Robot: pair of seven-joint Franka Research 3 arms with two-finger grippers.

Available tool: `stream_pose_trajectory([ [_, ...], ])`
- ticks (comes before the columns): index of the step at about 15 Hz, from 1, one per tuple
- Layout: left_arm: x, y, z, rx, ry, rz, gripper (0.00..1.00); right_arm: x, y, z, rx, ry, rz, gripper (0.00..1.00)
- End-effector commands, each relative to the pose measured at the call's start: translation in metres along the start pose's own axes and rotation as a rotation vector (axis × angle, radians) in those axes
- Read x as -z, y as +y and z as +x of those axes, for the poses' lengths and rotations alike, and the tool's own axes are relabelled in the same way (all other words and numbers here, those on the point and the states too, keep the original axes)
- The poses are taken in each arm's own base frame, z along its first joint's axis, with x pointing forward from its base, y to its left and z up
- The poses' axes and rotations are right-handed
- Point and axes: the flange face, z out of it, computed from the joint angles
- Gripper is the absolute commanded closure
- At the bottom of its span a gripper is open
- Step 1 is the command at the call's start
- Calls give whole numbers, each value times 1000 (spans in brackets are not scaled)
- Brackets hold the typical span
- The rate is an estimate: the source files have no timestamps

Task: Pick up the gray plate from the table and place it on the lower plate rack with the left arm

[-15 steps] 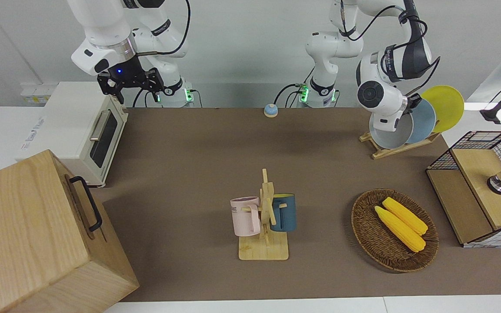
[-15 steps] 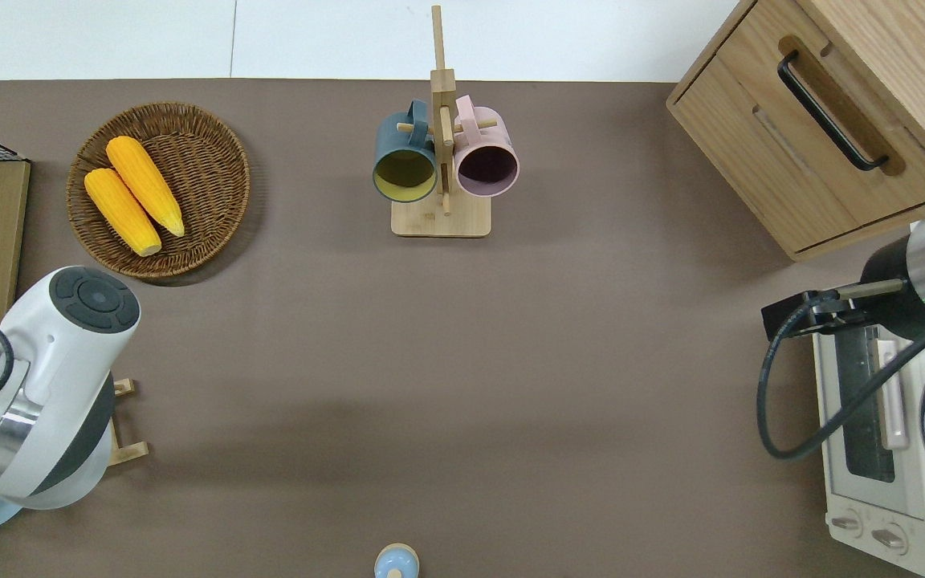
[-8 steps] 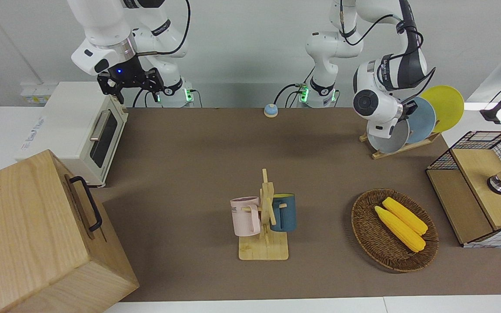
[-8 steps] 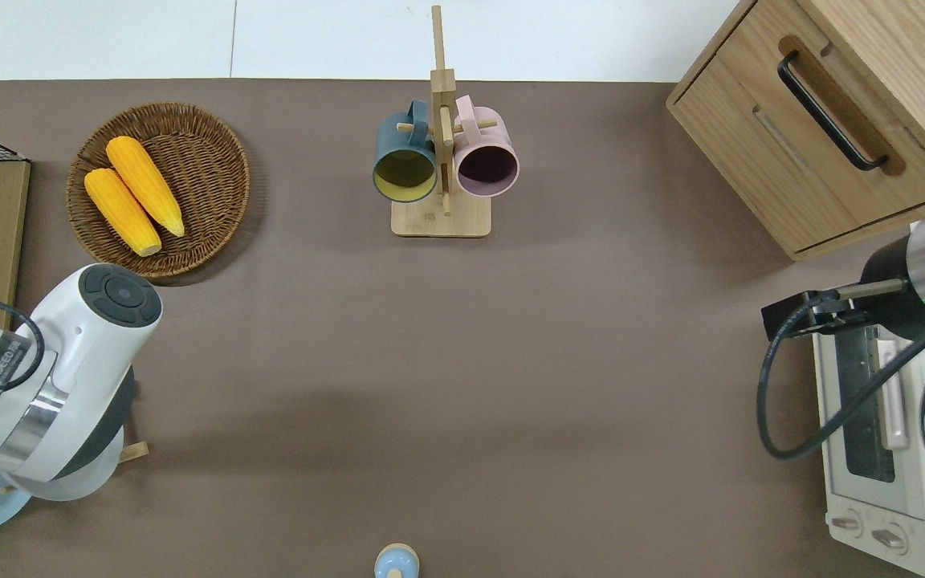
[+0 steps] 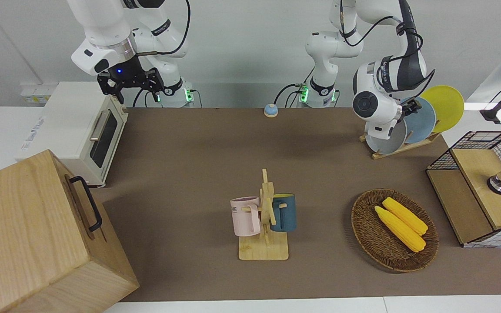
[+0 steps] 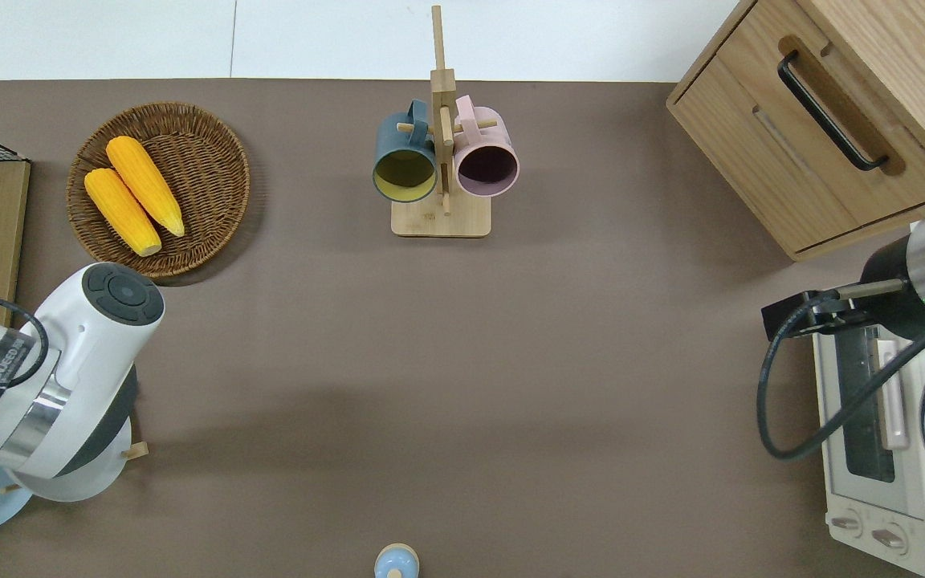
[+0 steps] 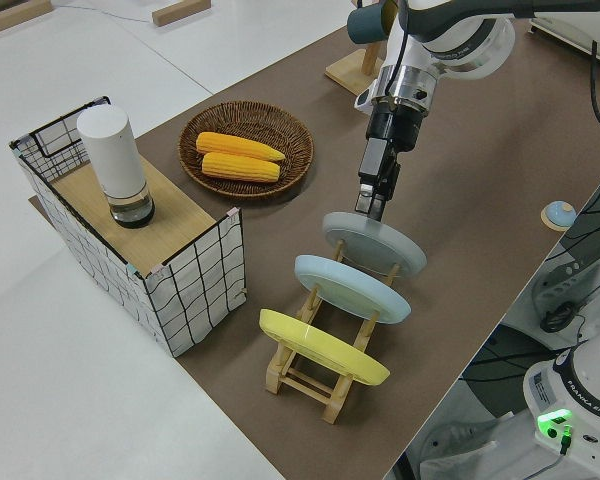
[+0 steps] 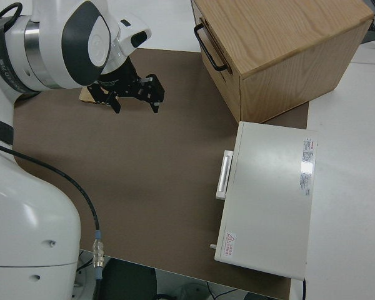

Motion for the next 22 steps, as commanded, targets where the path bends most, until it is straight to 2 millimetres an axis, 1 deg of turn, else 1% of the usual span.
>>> stream_pose_trajectory([
  [1,13,-10,-2,-47,6,-63,7,4,4,-2,-19,-2,-6,17],
  [5,43,-36,0,-115,34,-189,9,4,3,-2,-17,-2,-6,17],
  [6,49,-39,0,-130,39,-220,9,4,4,-2,-19,-2,-6,17],
  [7,60,-46,0,-144,50,-278,9,4,3,-2,-17,-2,-6,17],
  [9,75,-51,1,-167,68,-370,9,4,3,-3,-17,0,-7,17],
  [10,80,-56,2,-181,75,-436,9,3,3,-2,-17,-3,-6,17],
  [13,91,-51,1,-213,81,-588,7,3,3,-2,-17,-3,-6,17],
  [15,102,-53,1,-211,103,-665,7,4,3,-2,-17,-2,-6,17],
  [17,114,-63,1,-230,131,-736,7,4,3,-3,-17,0,-7,17],
  [19,116,-79,4,-246,153,-813,7,3,3,-3,-17,-3,-6,17],
  [20,120,-89,5,-249,171,-869,7,4,3,-3,-17,0,-7,17],
  [21,125,-104,6,-249,197,-922,7,4,3,-2,-17,-2,-6,17],
  [22,124,-114,7,-252,209,-963,7,4,3,-2,-17,-2,-6,17],
])
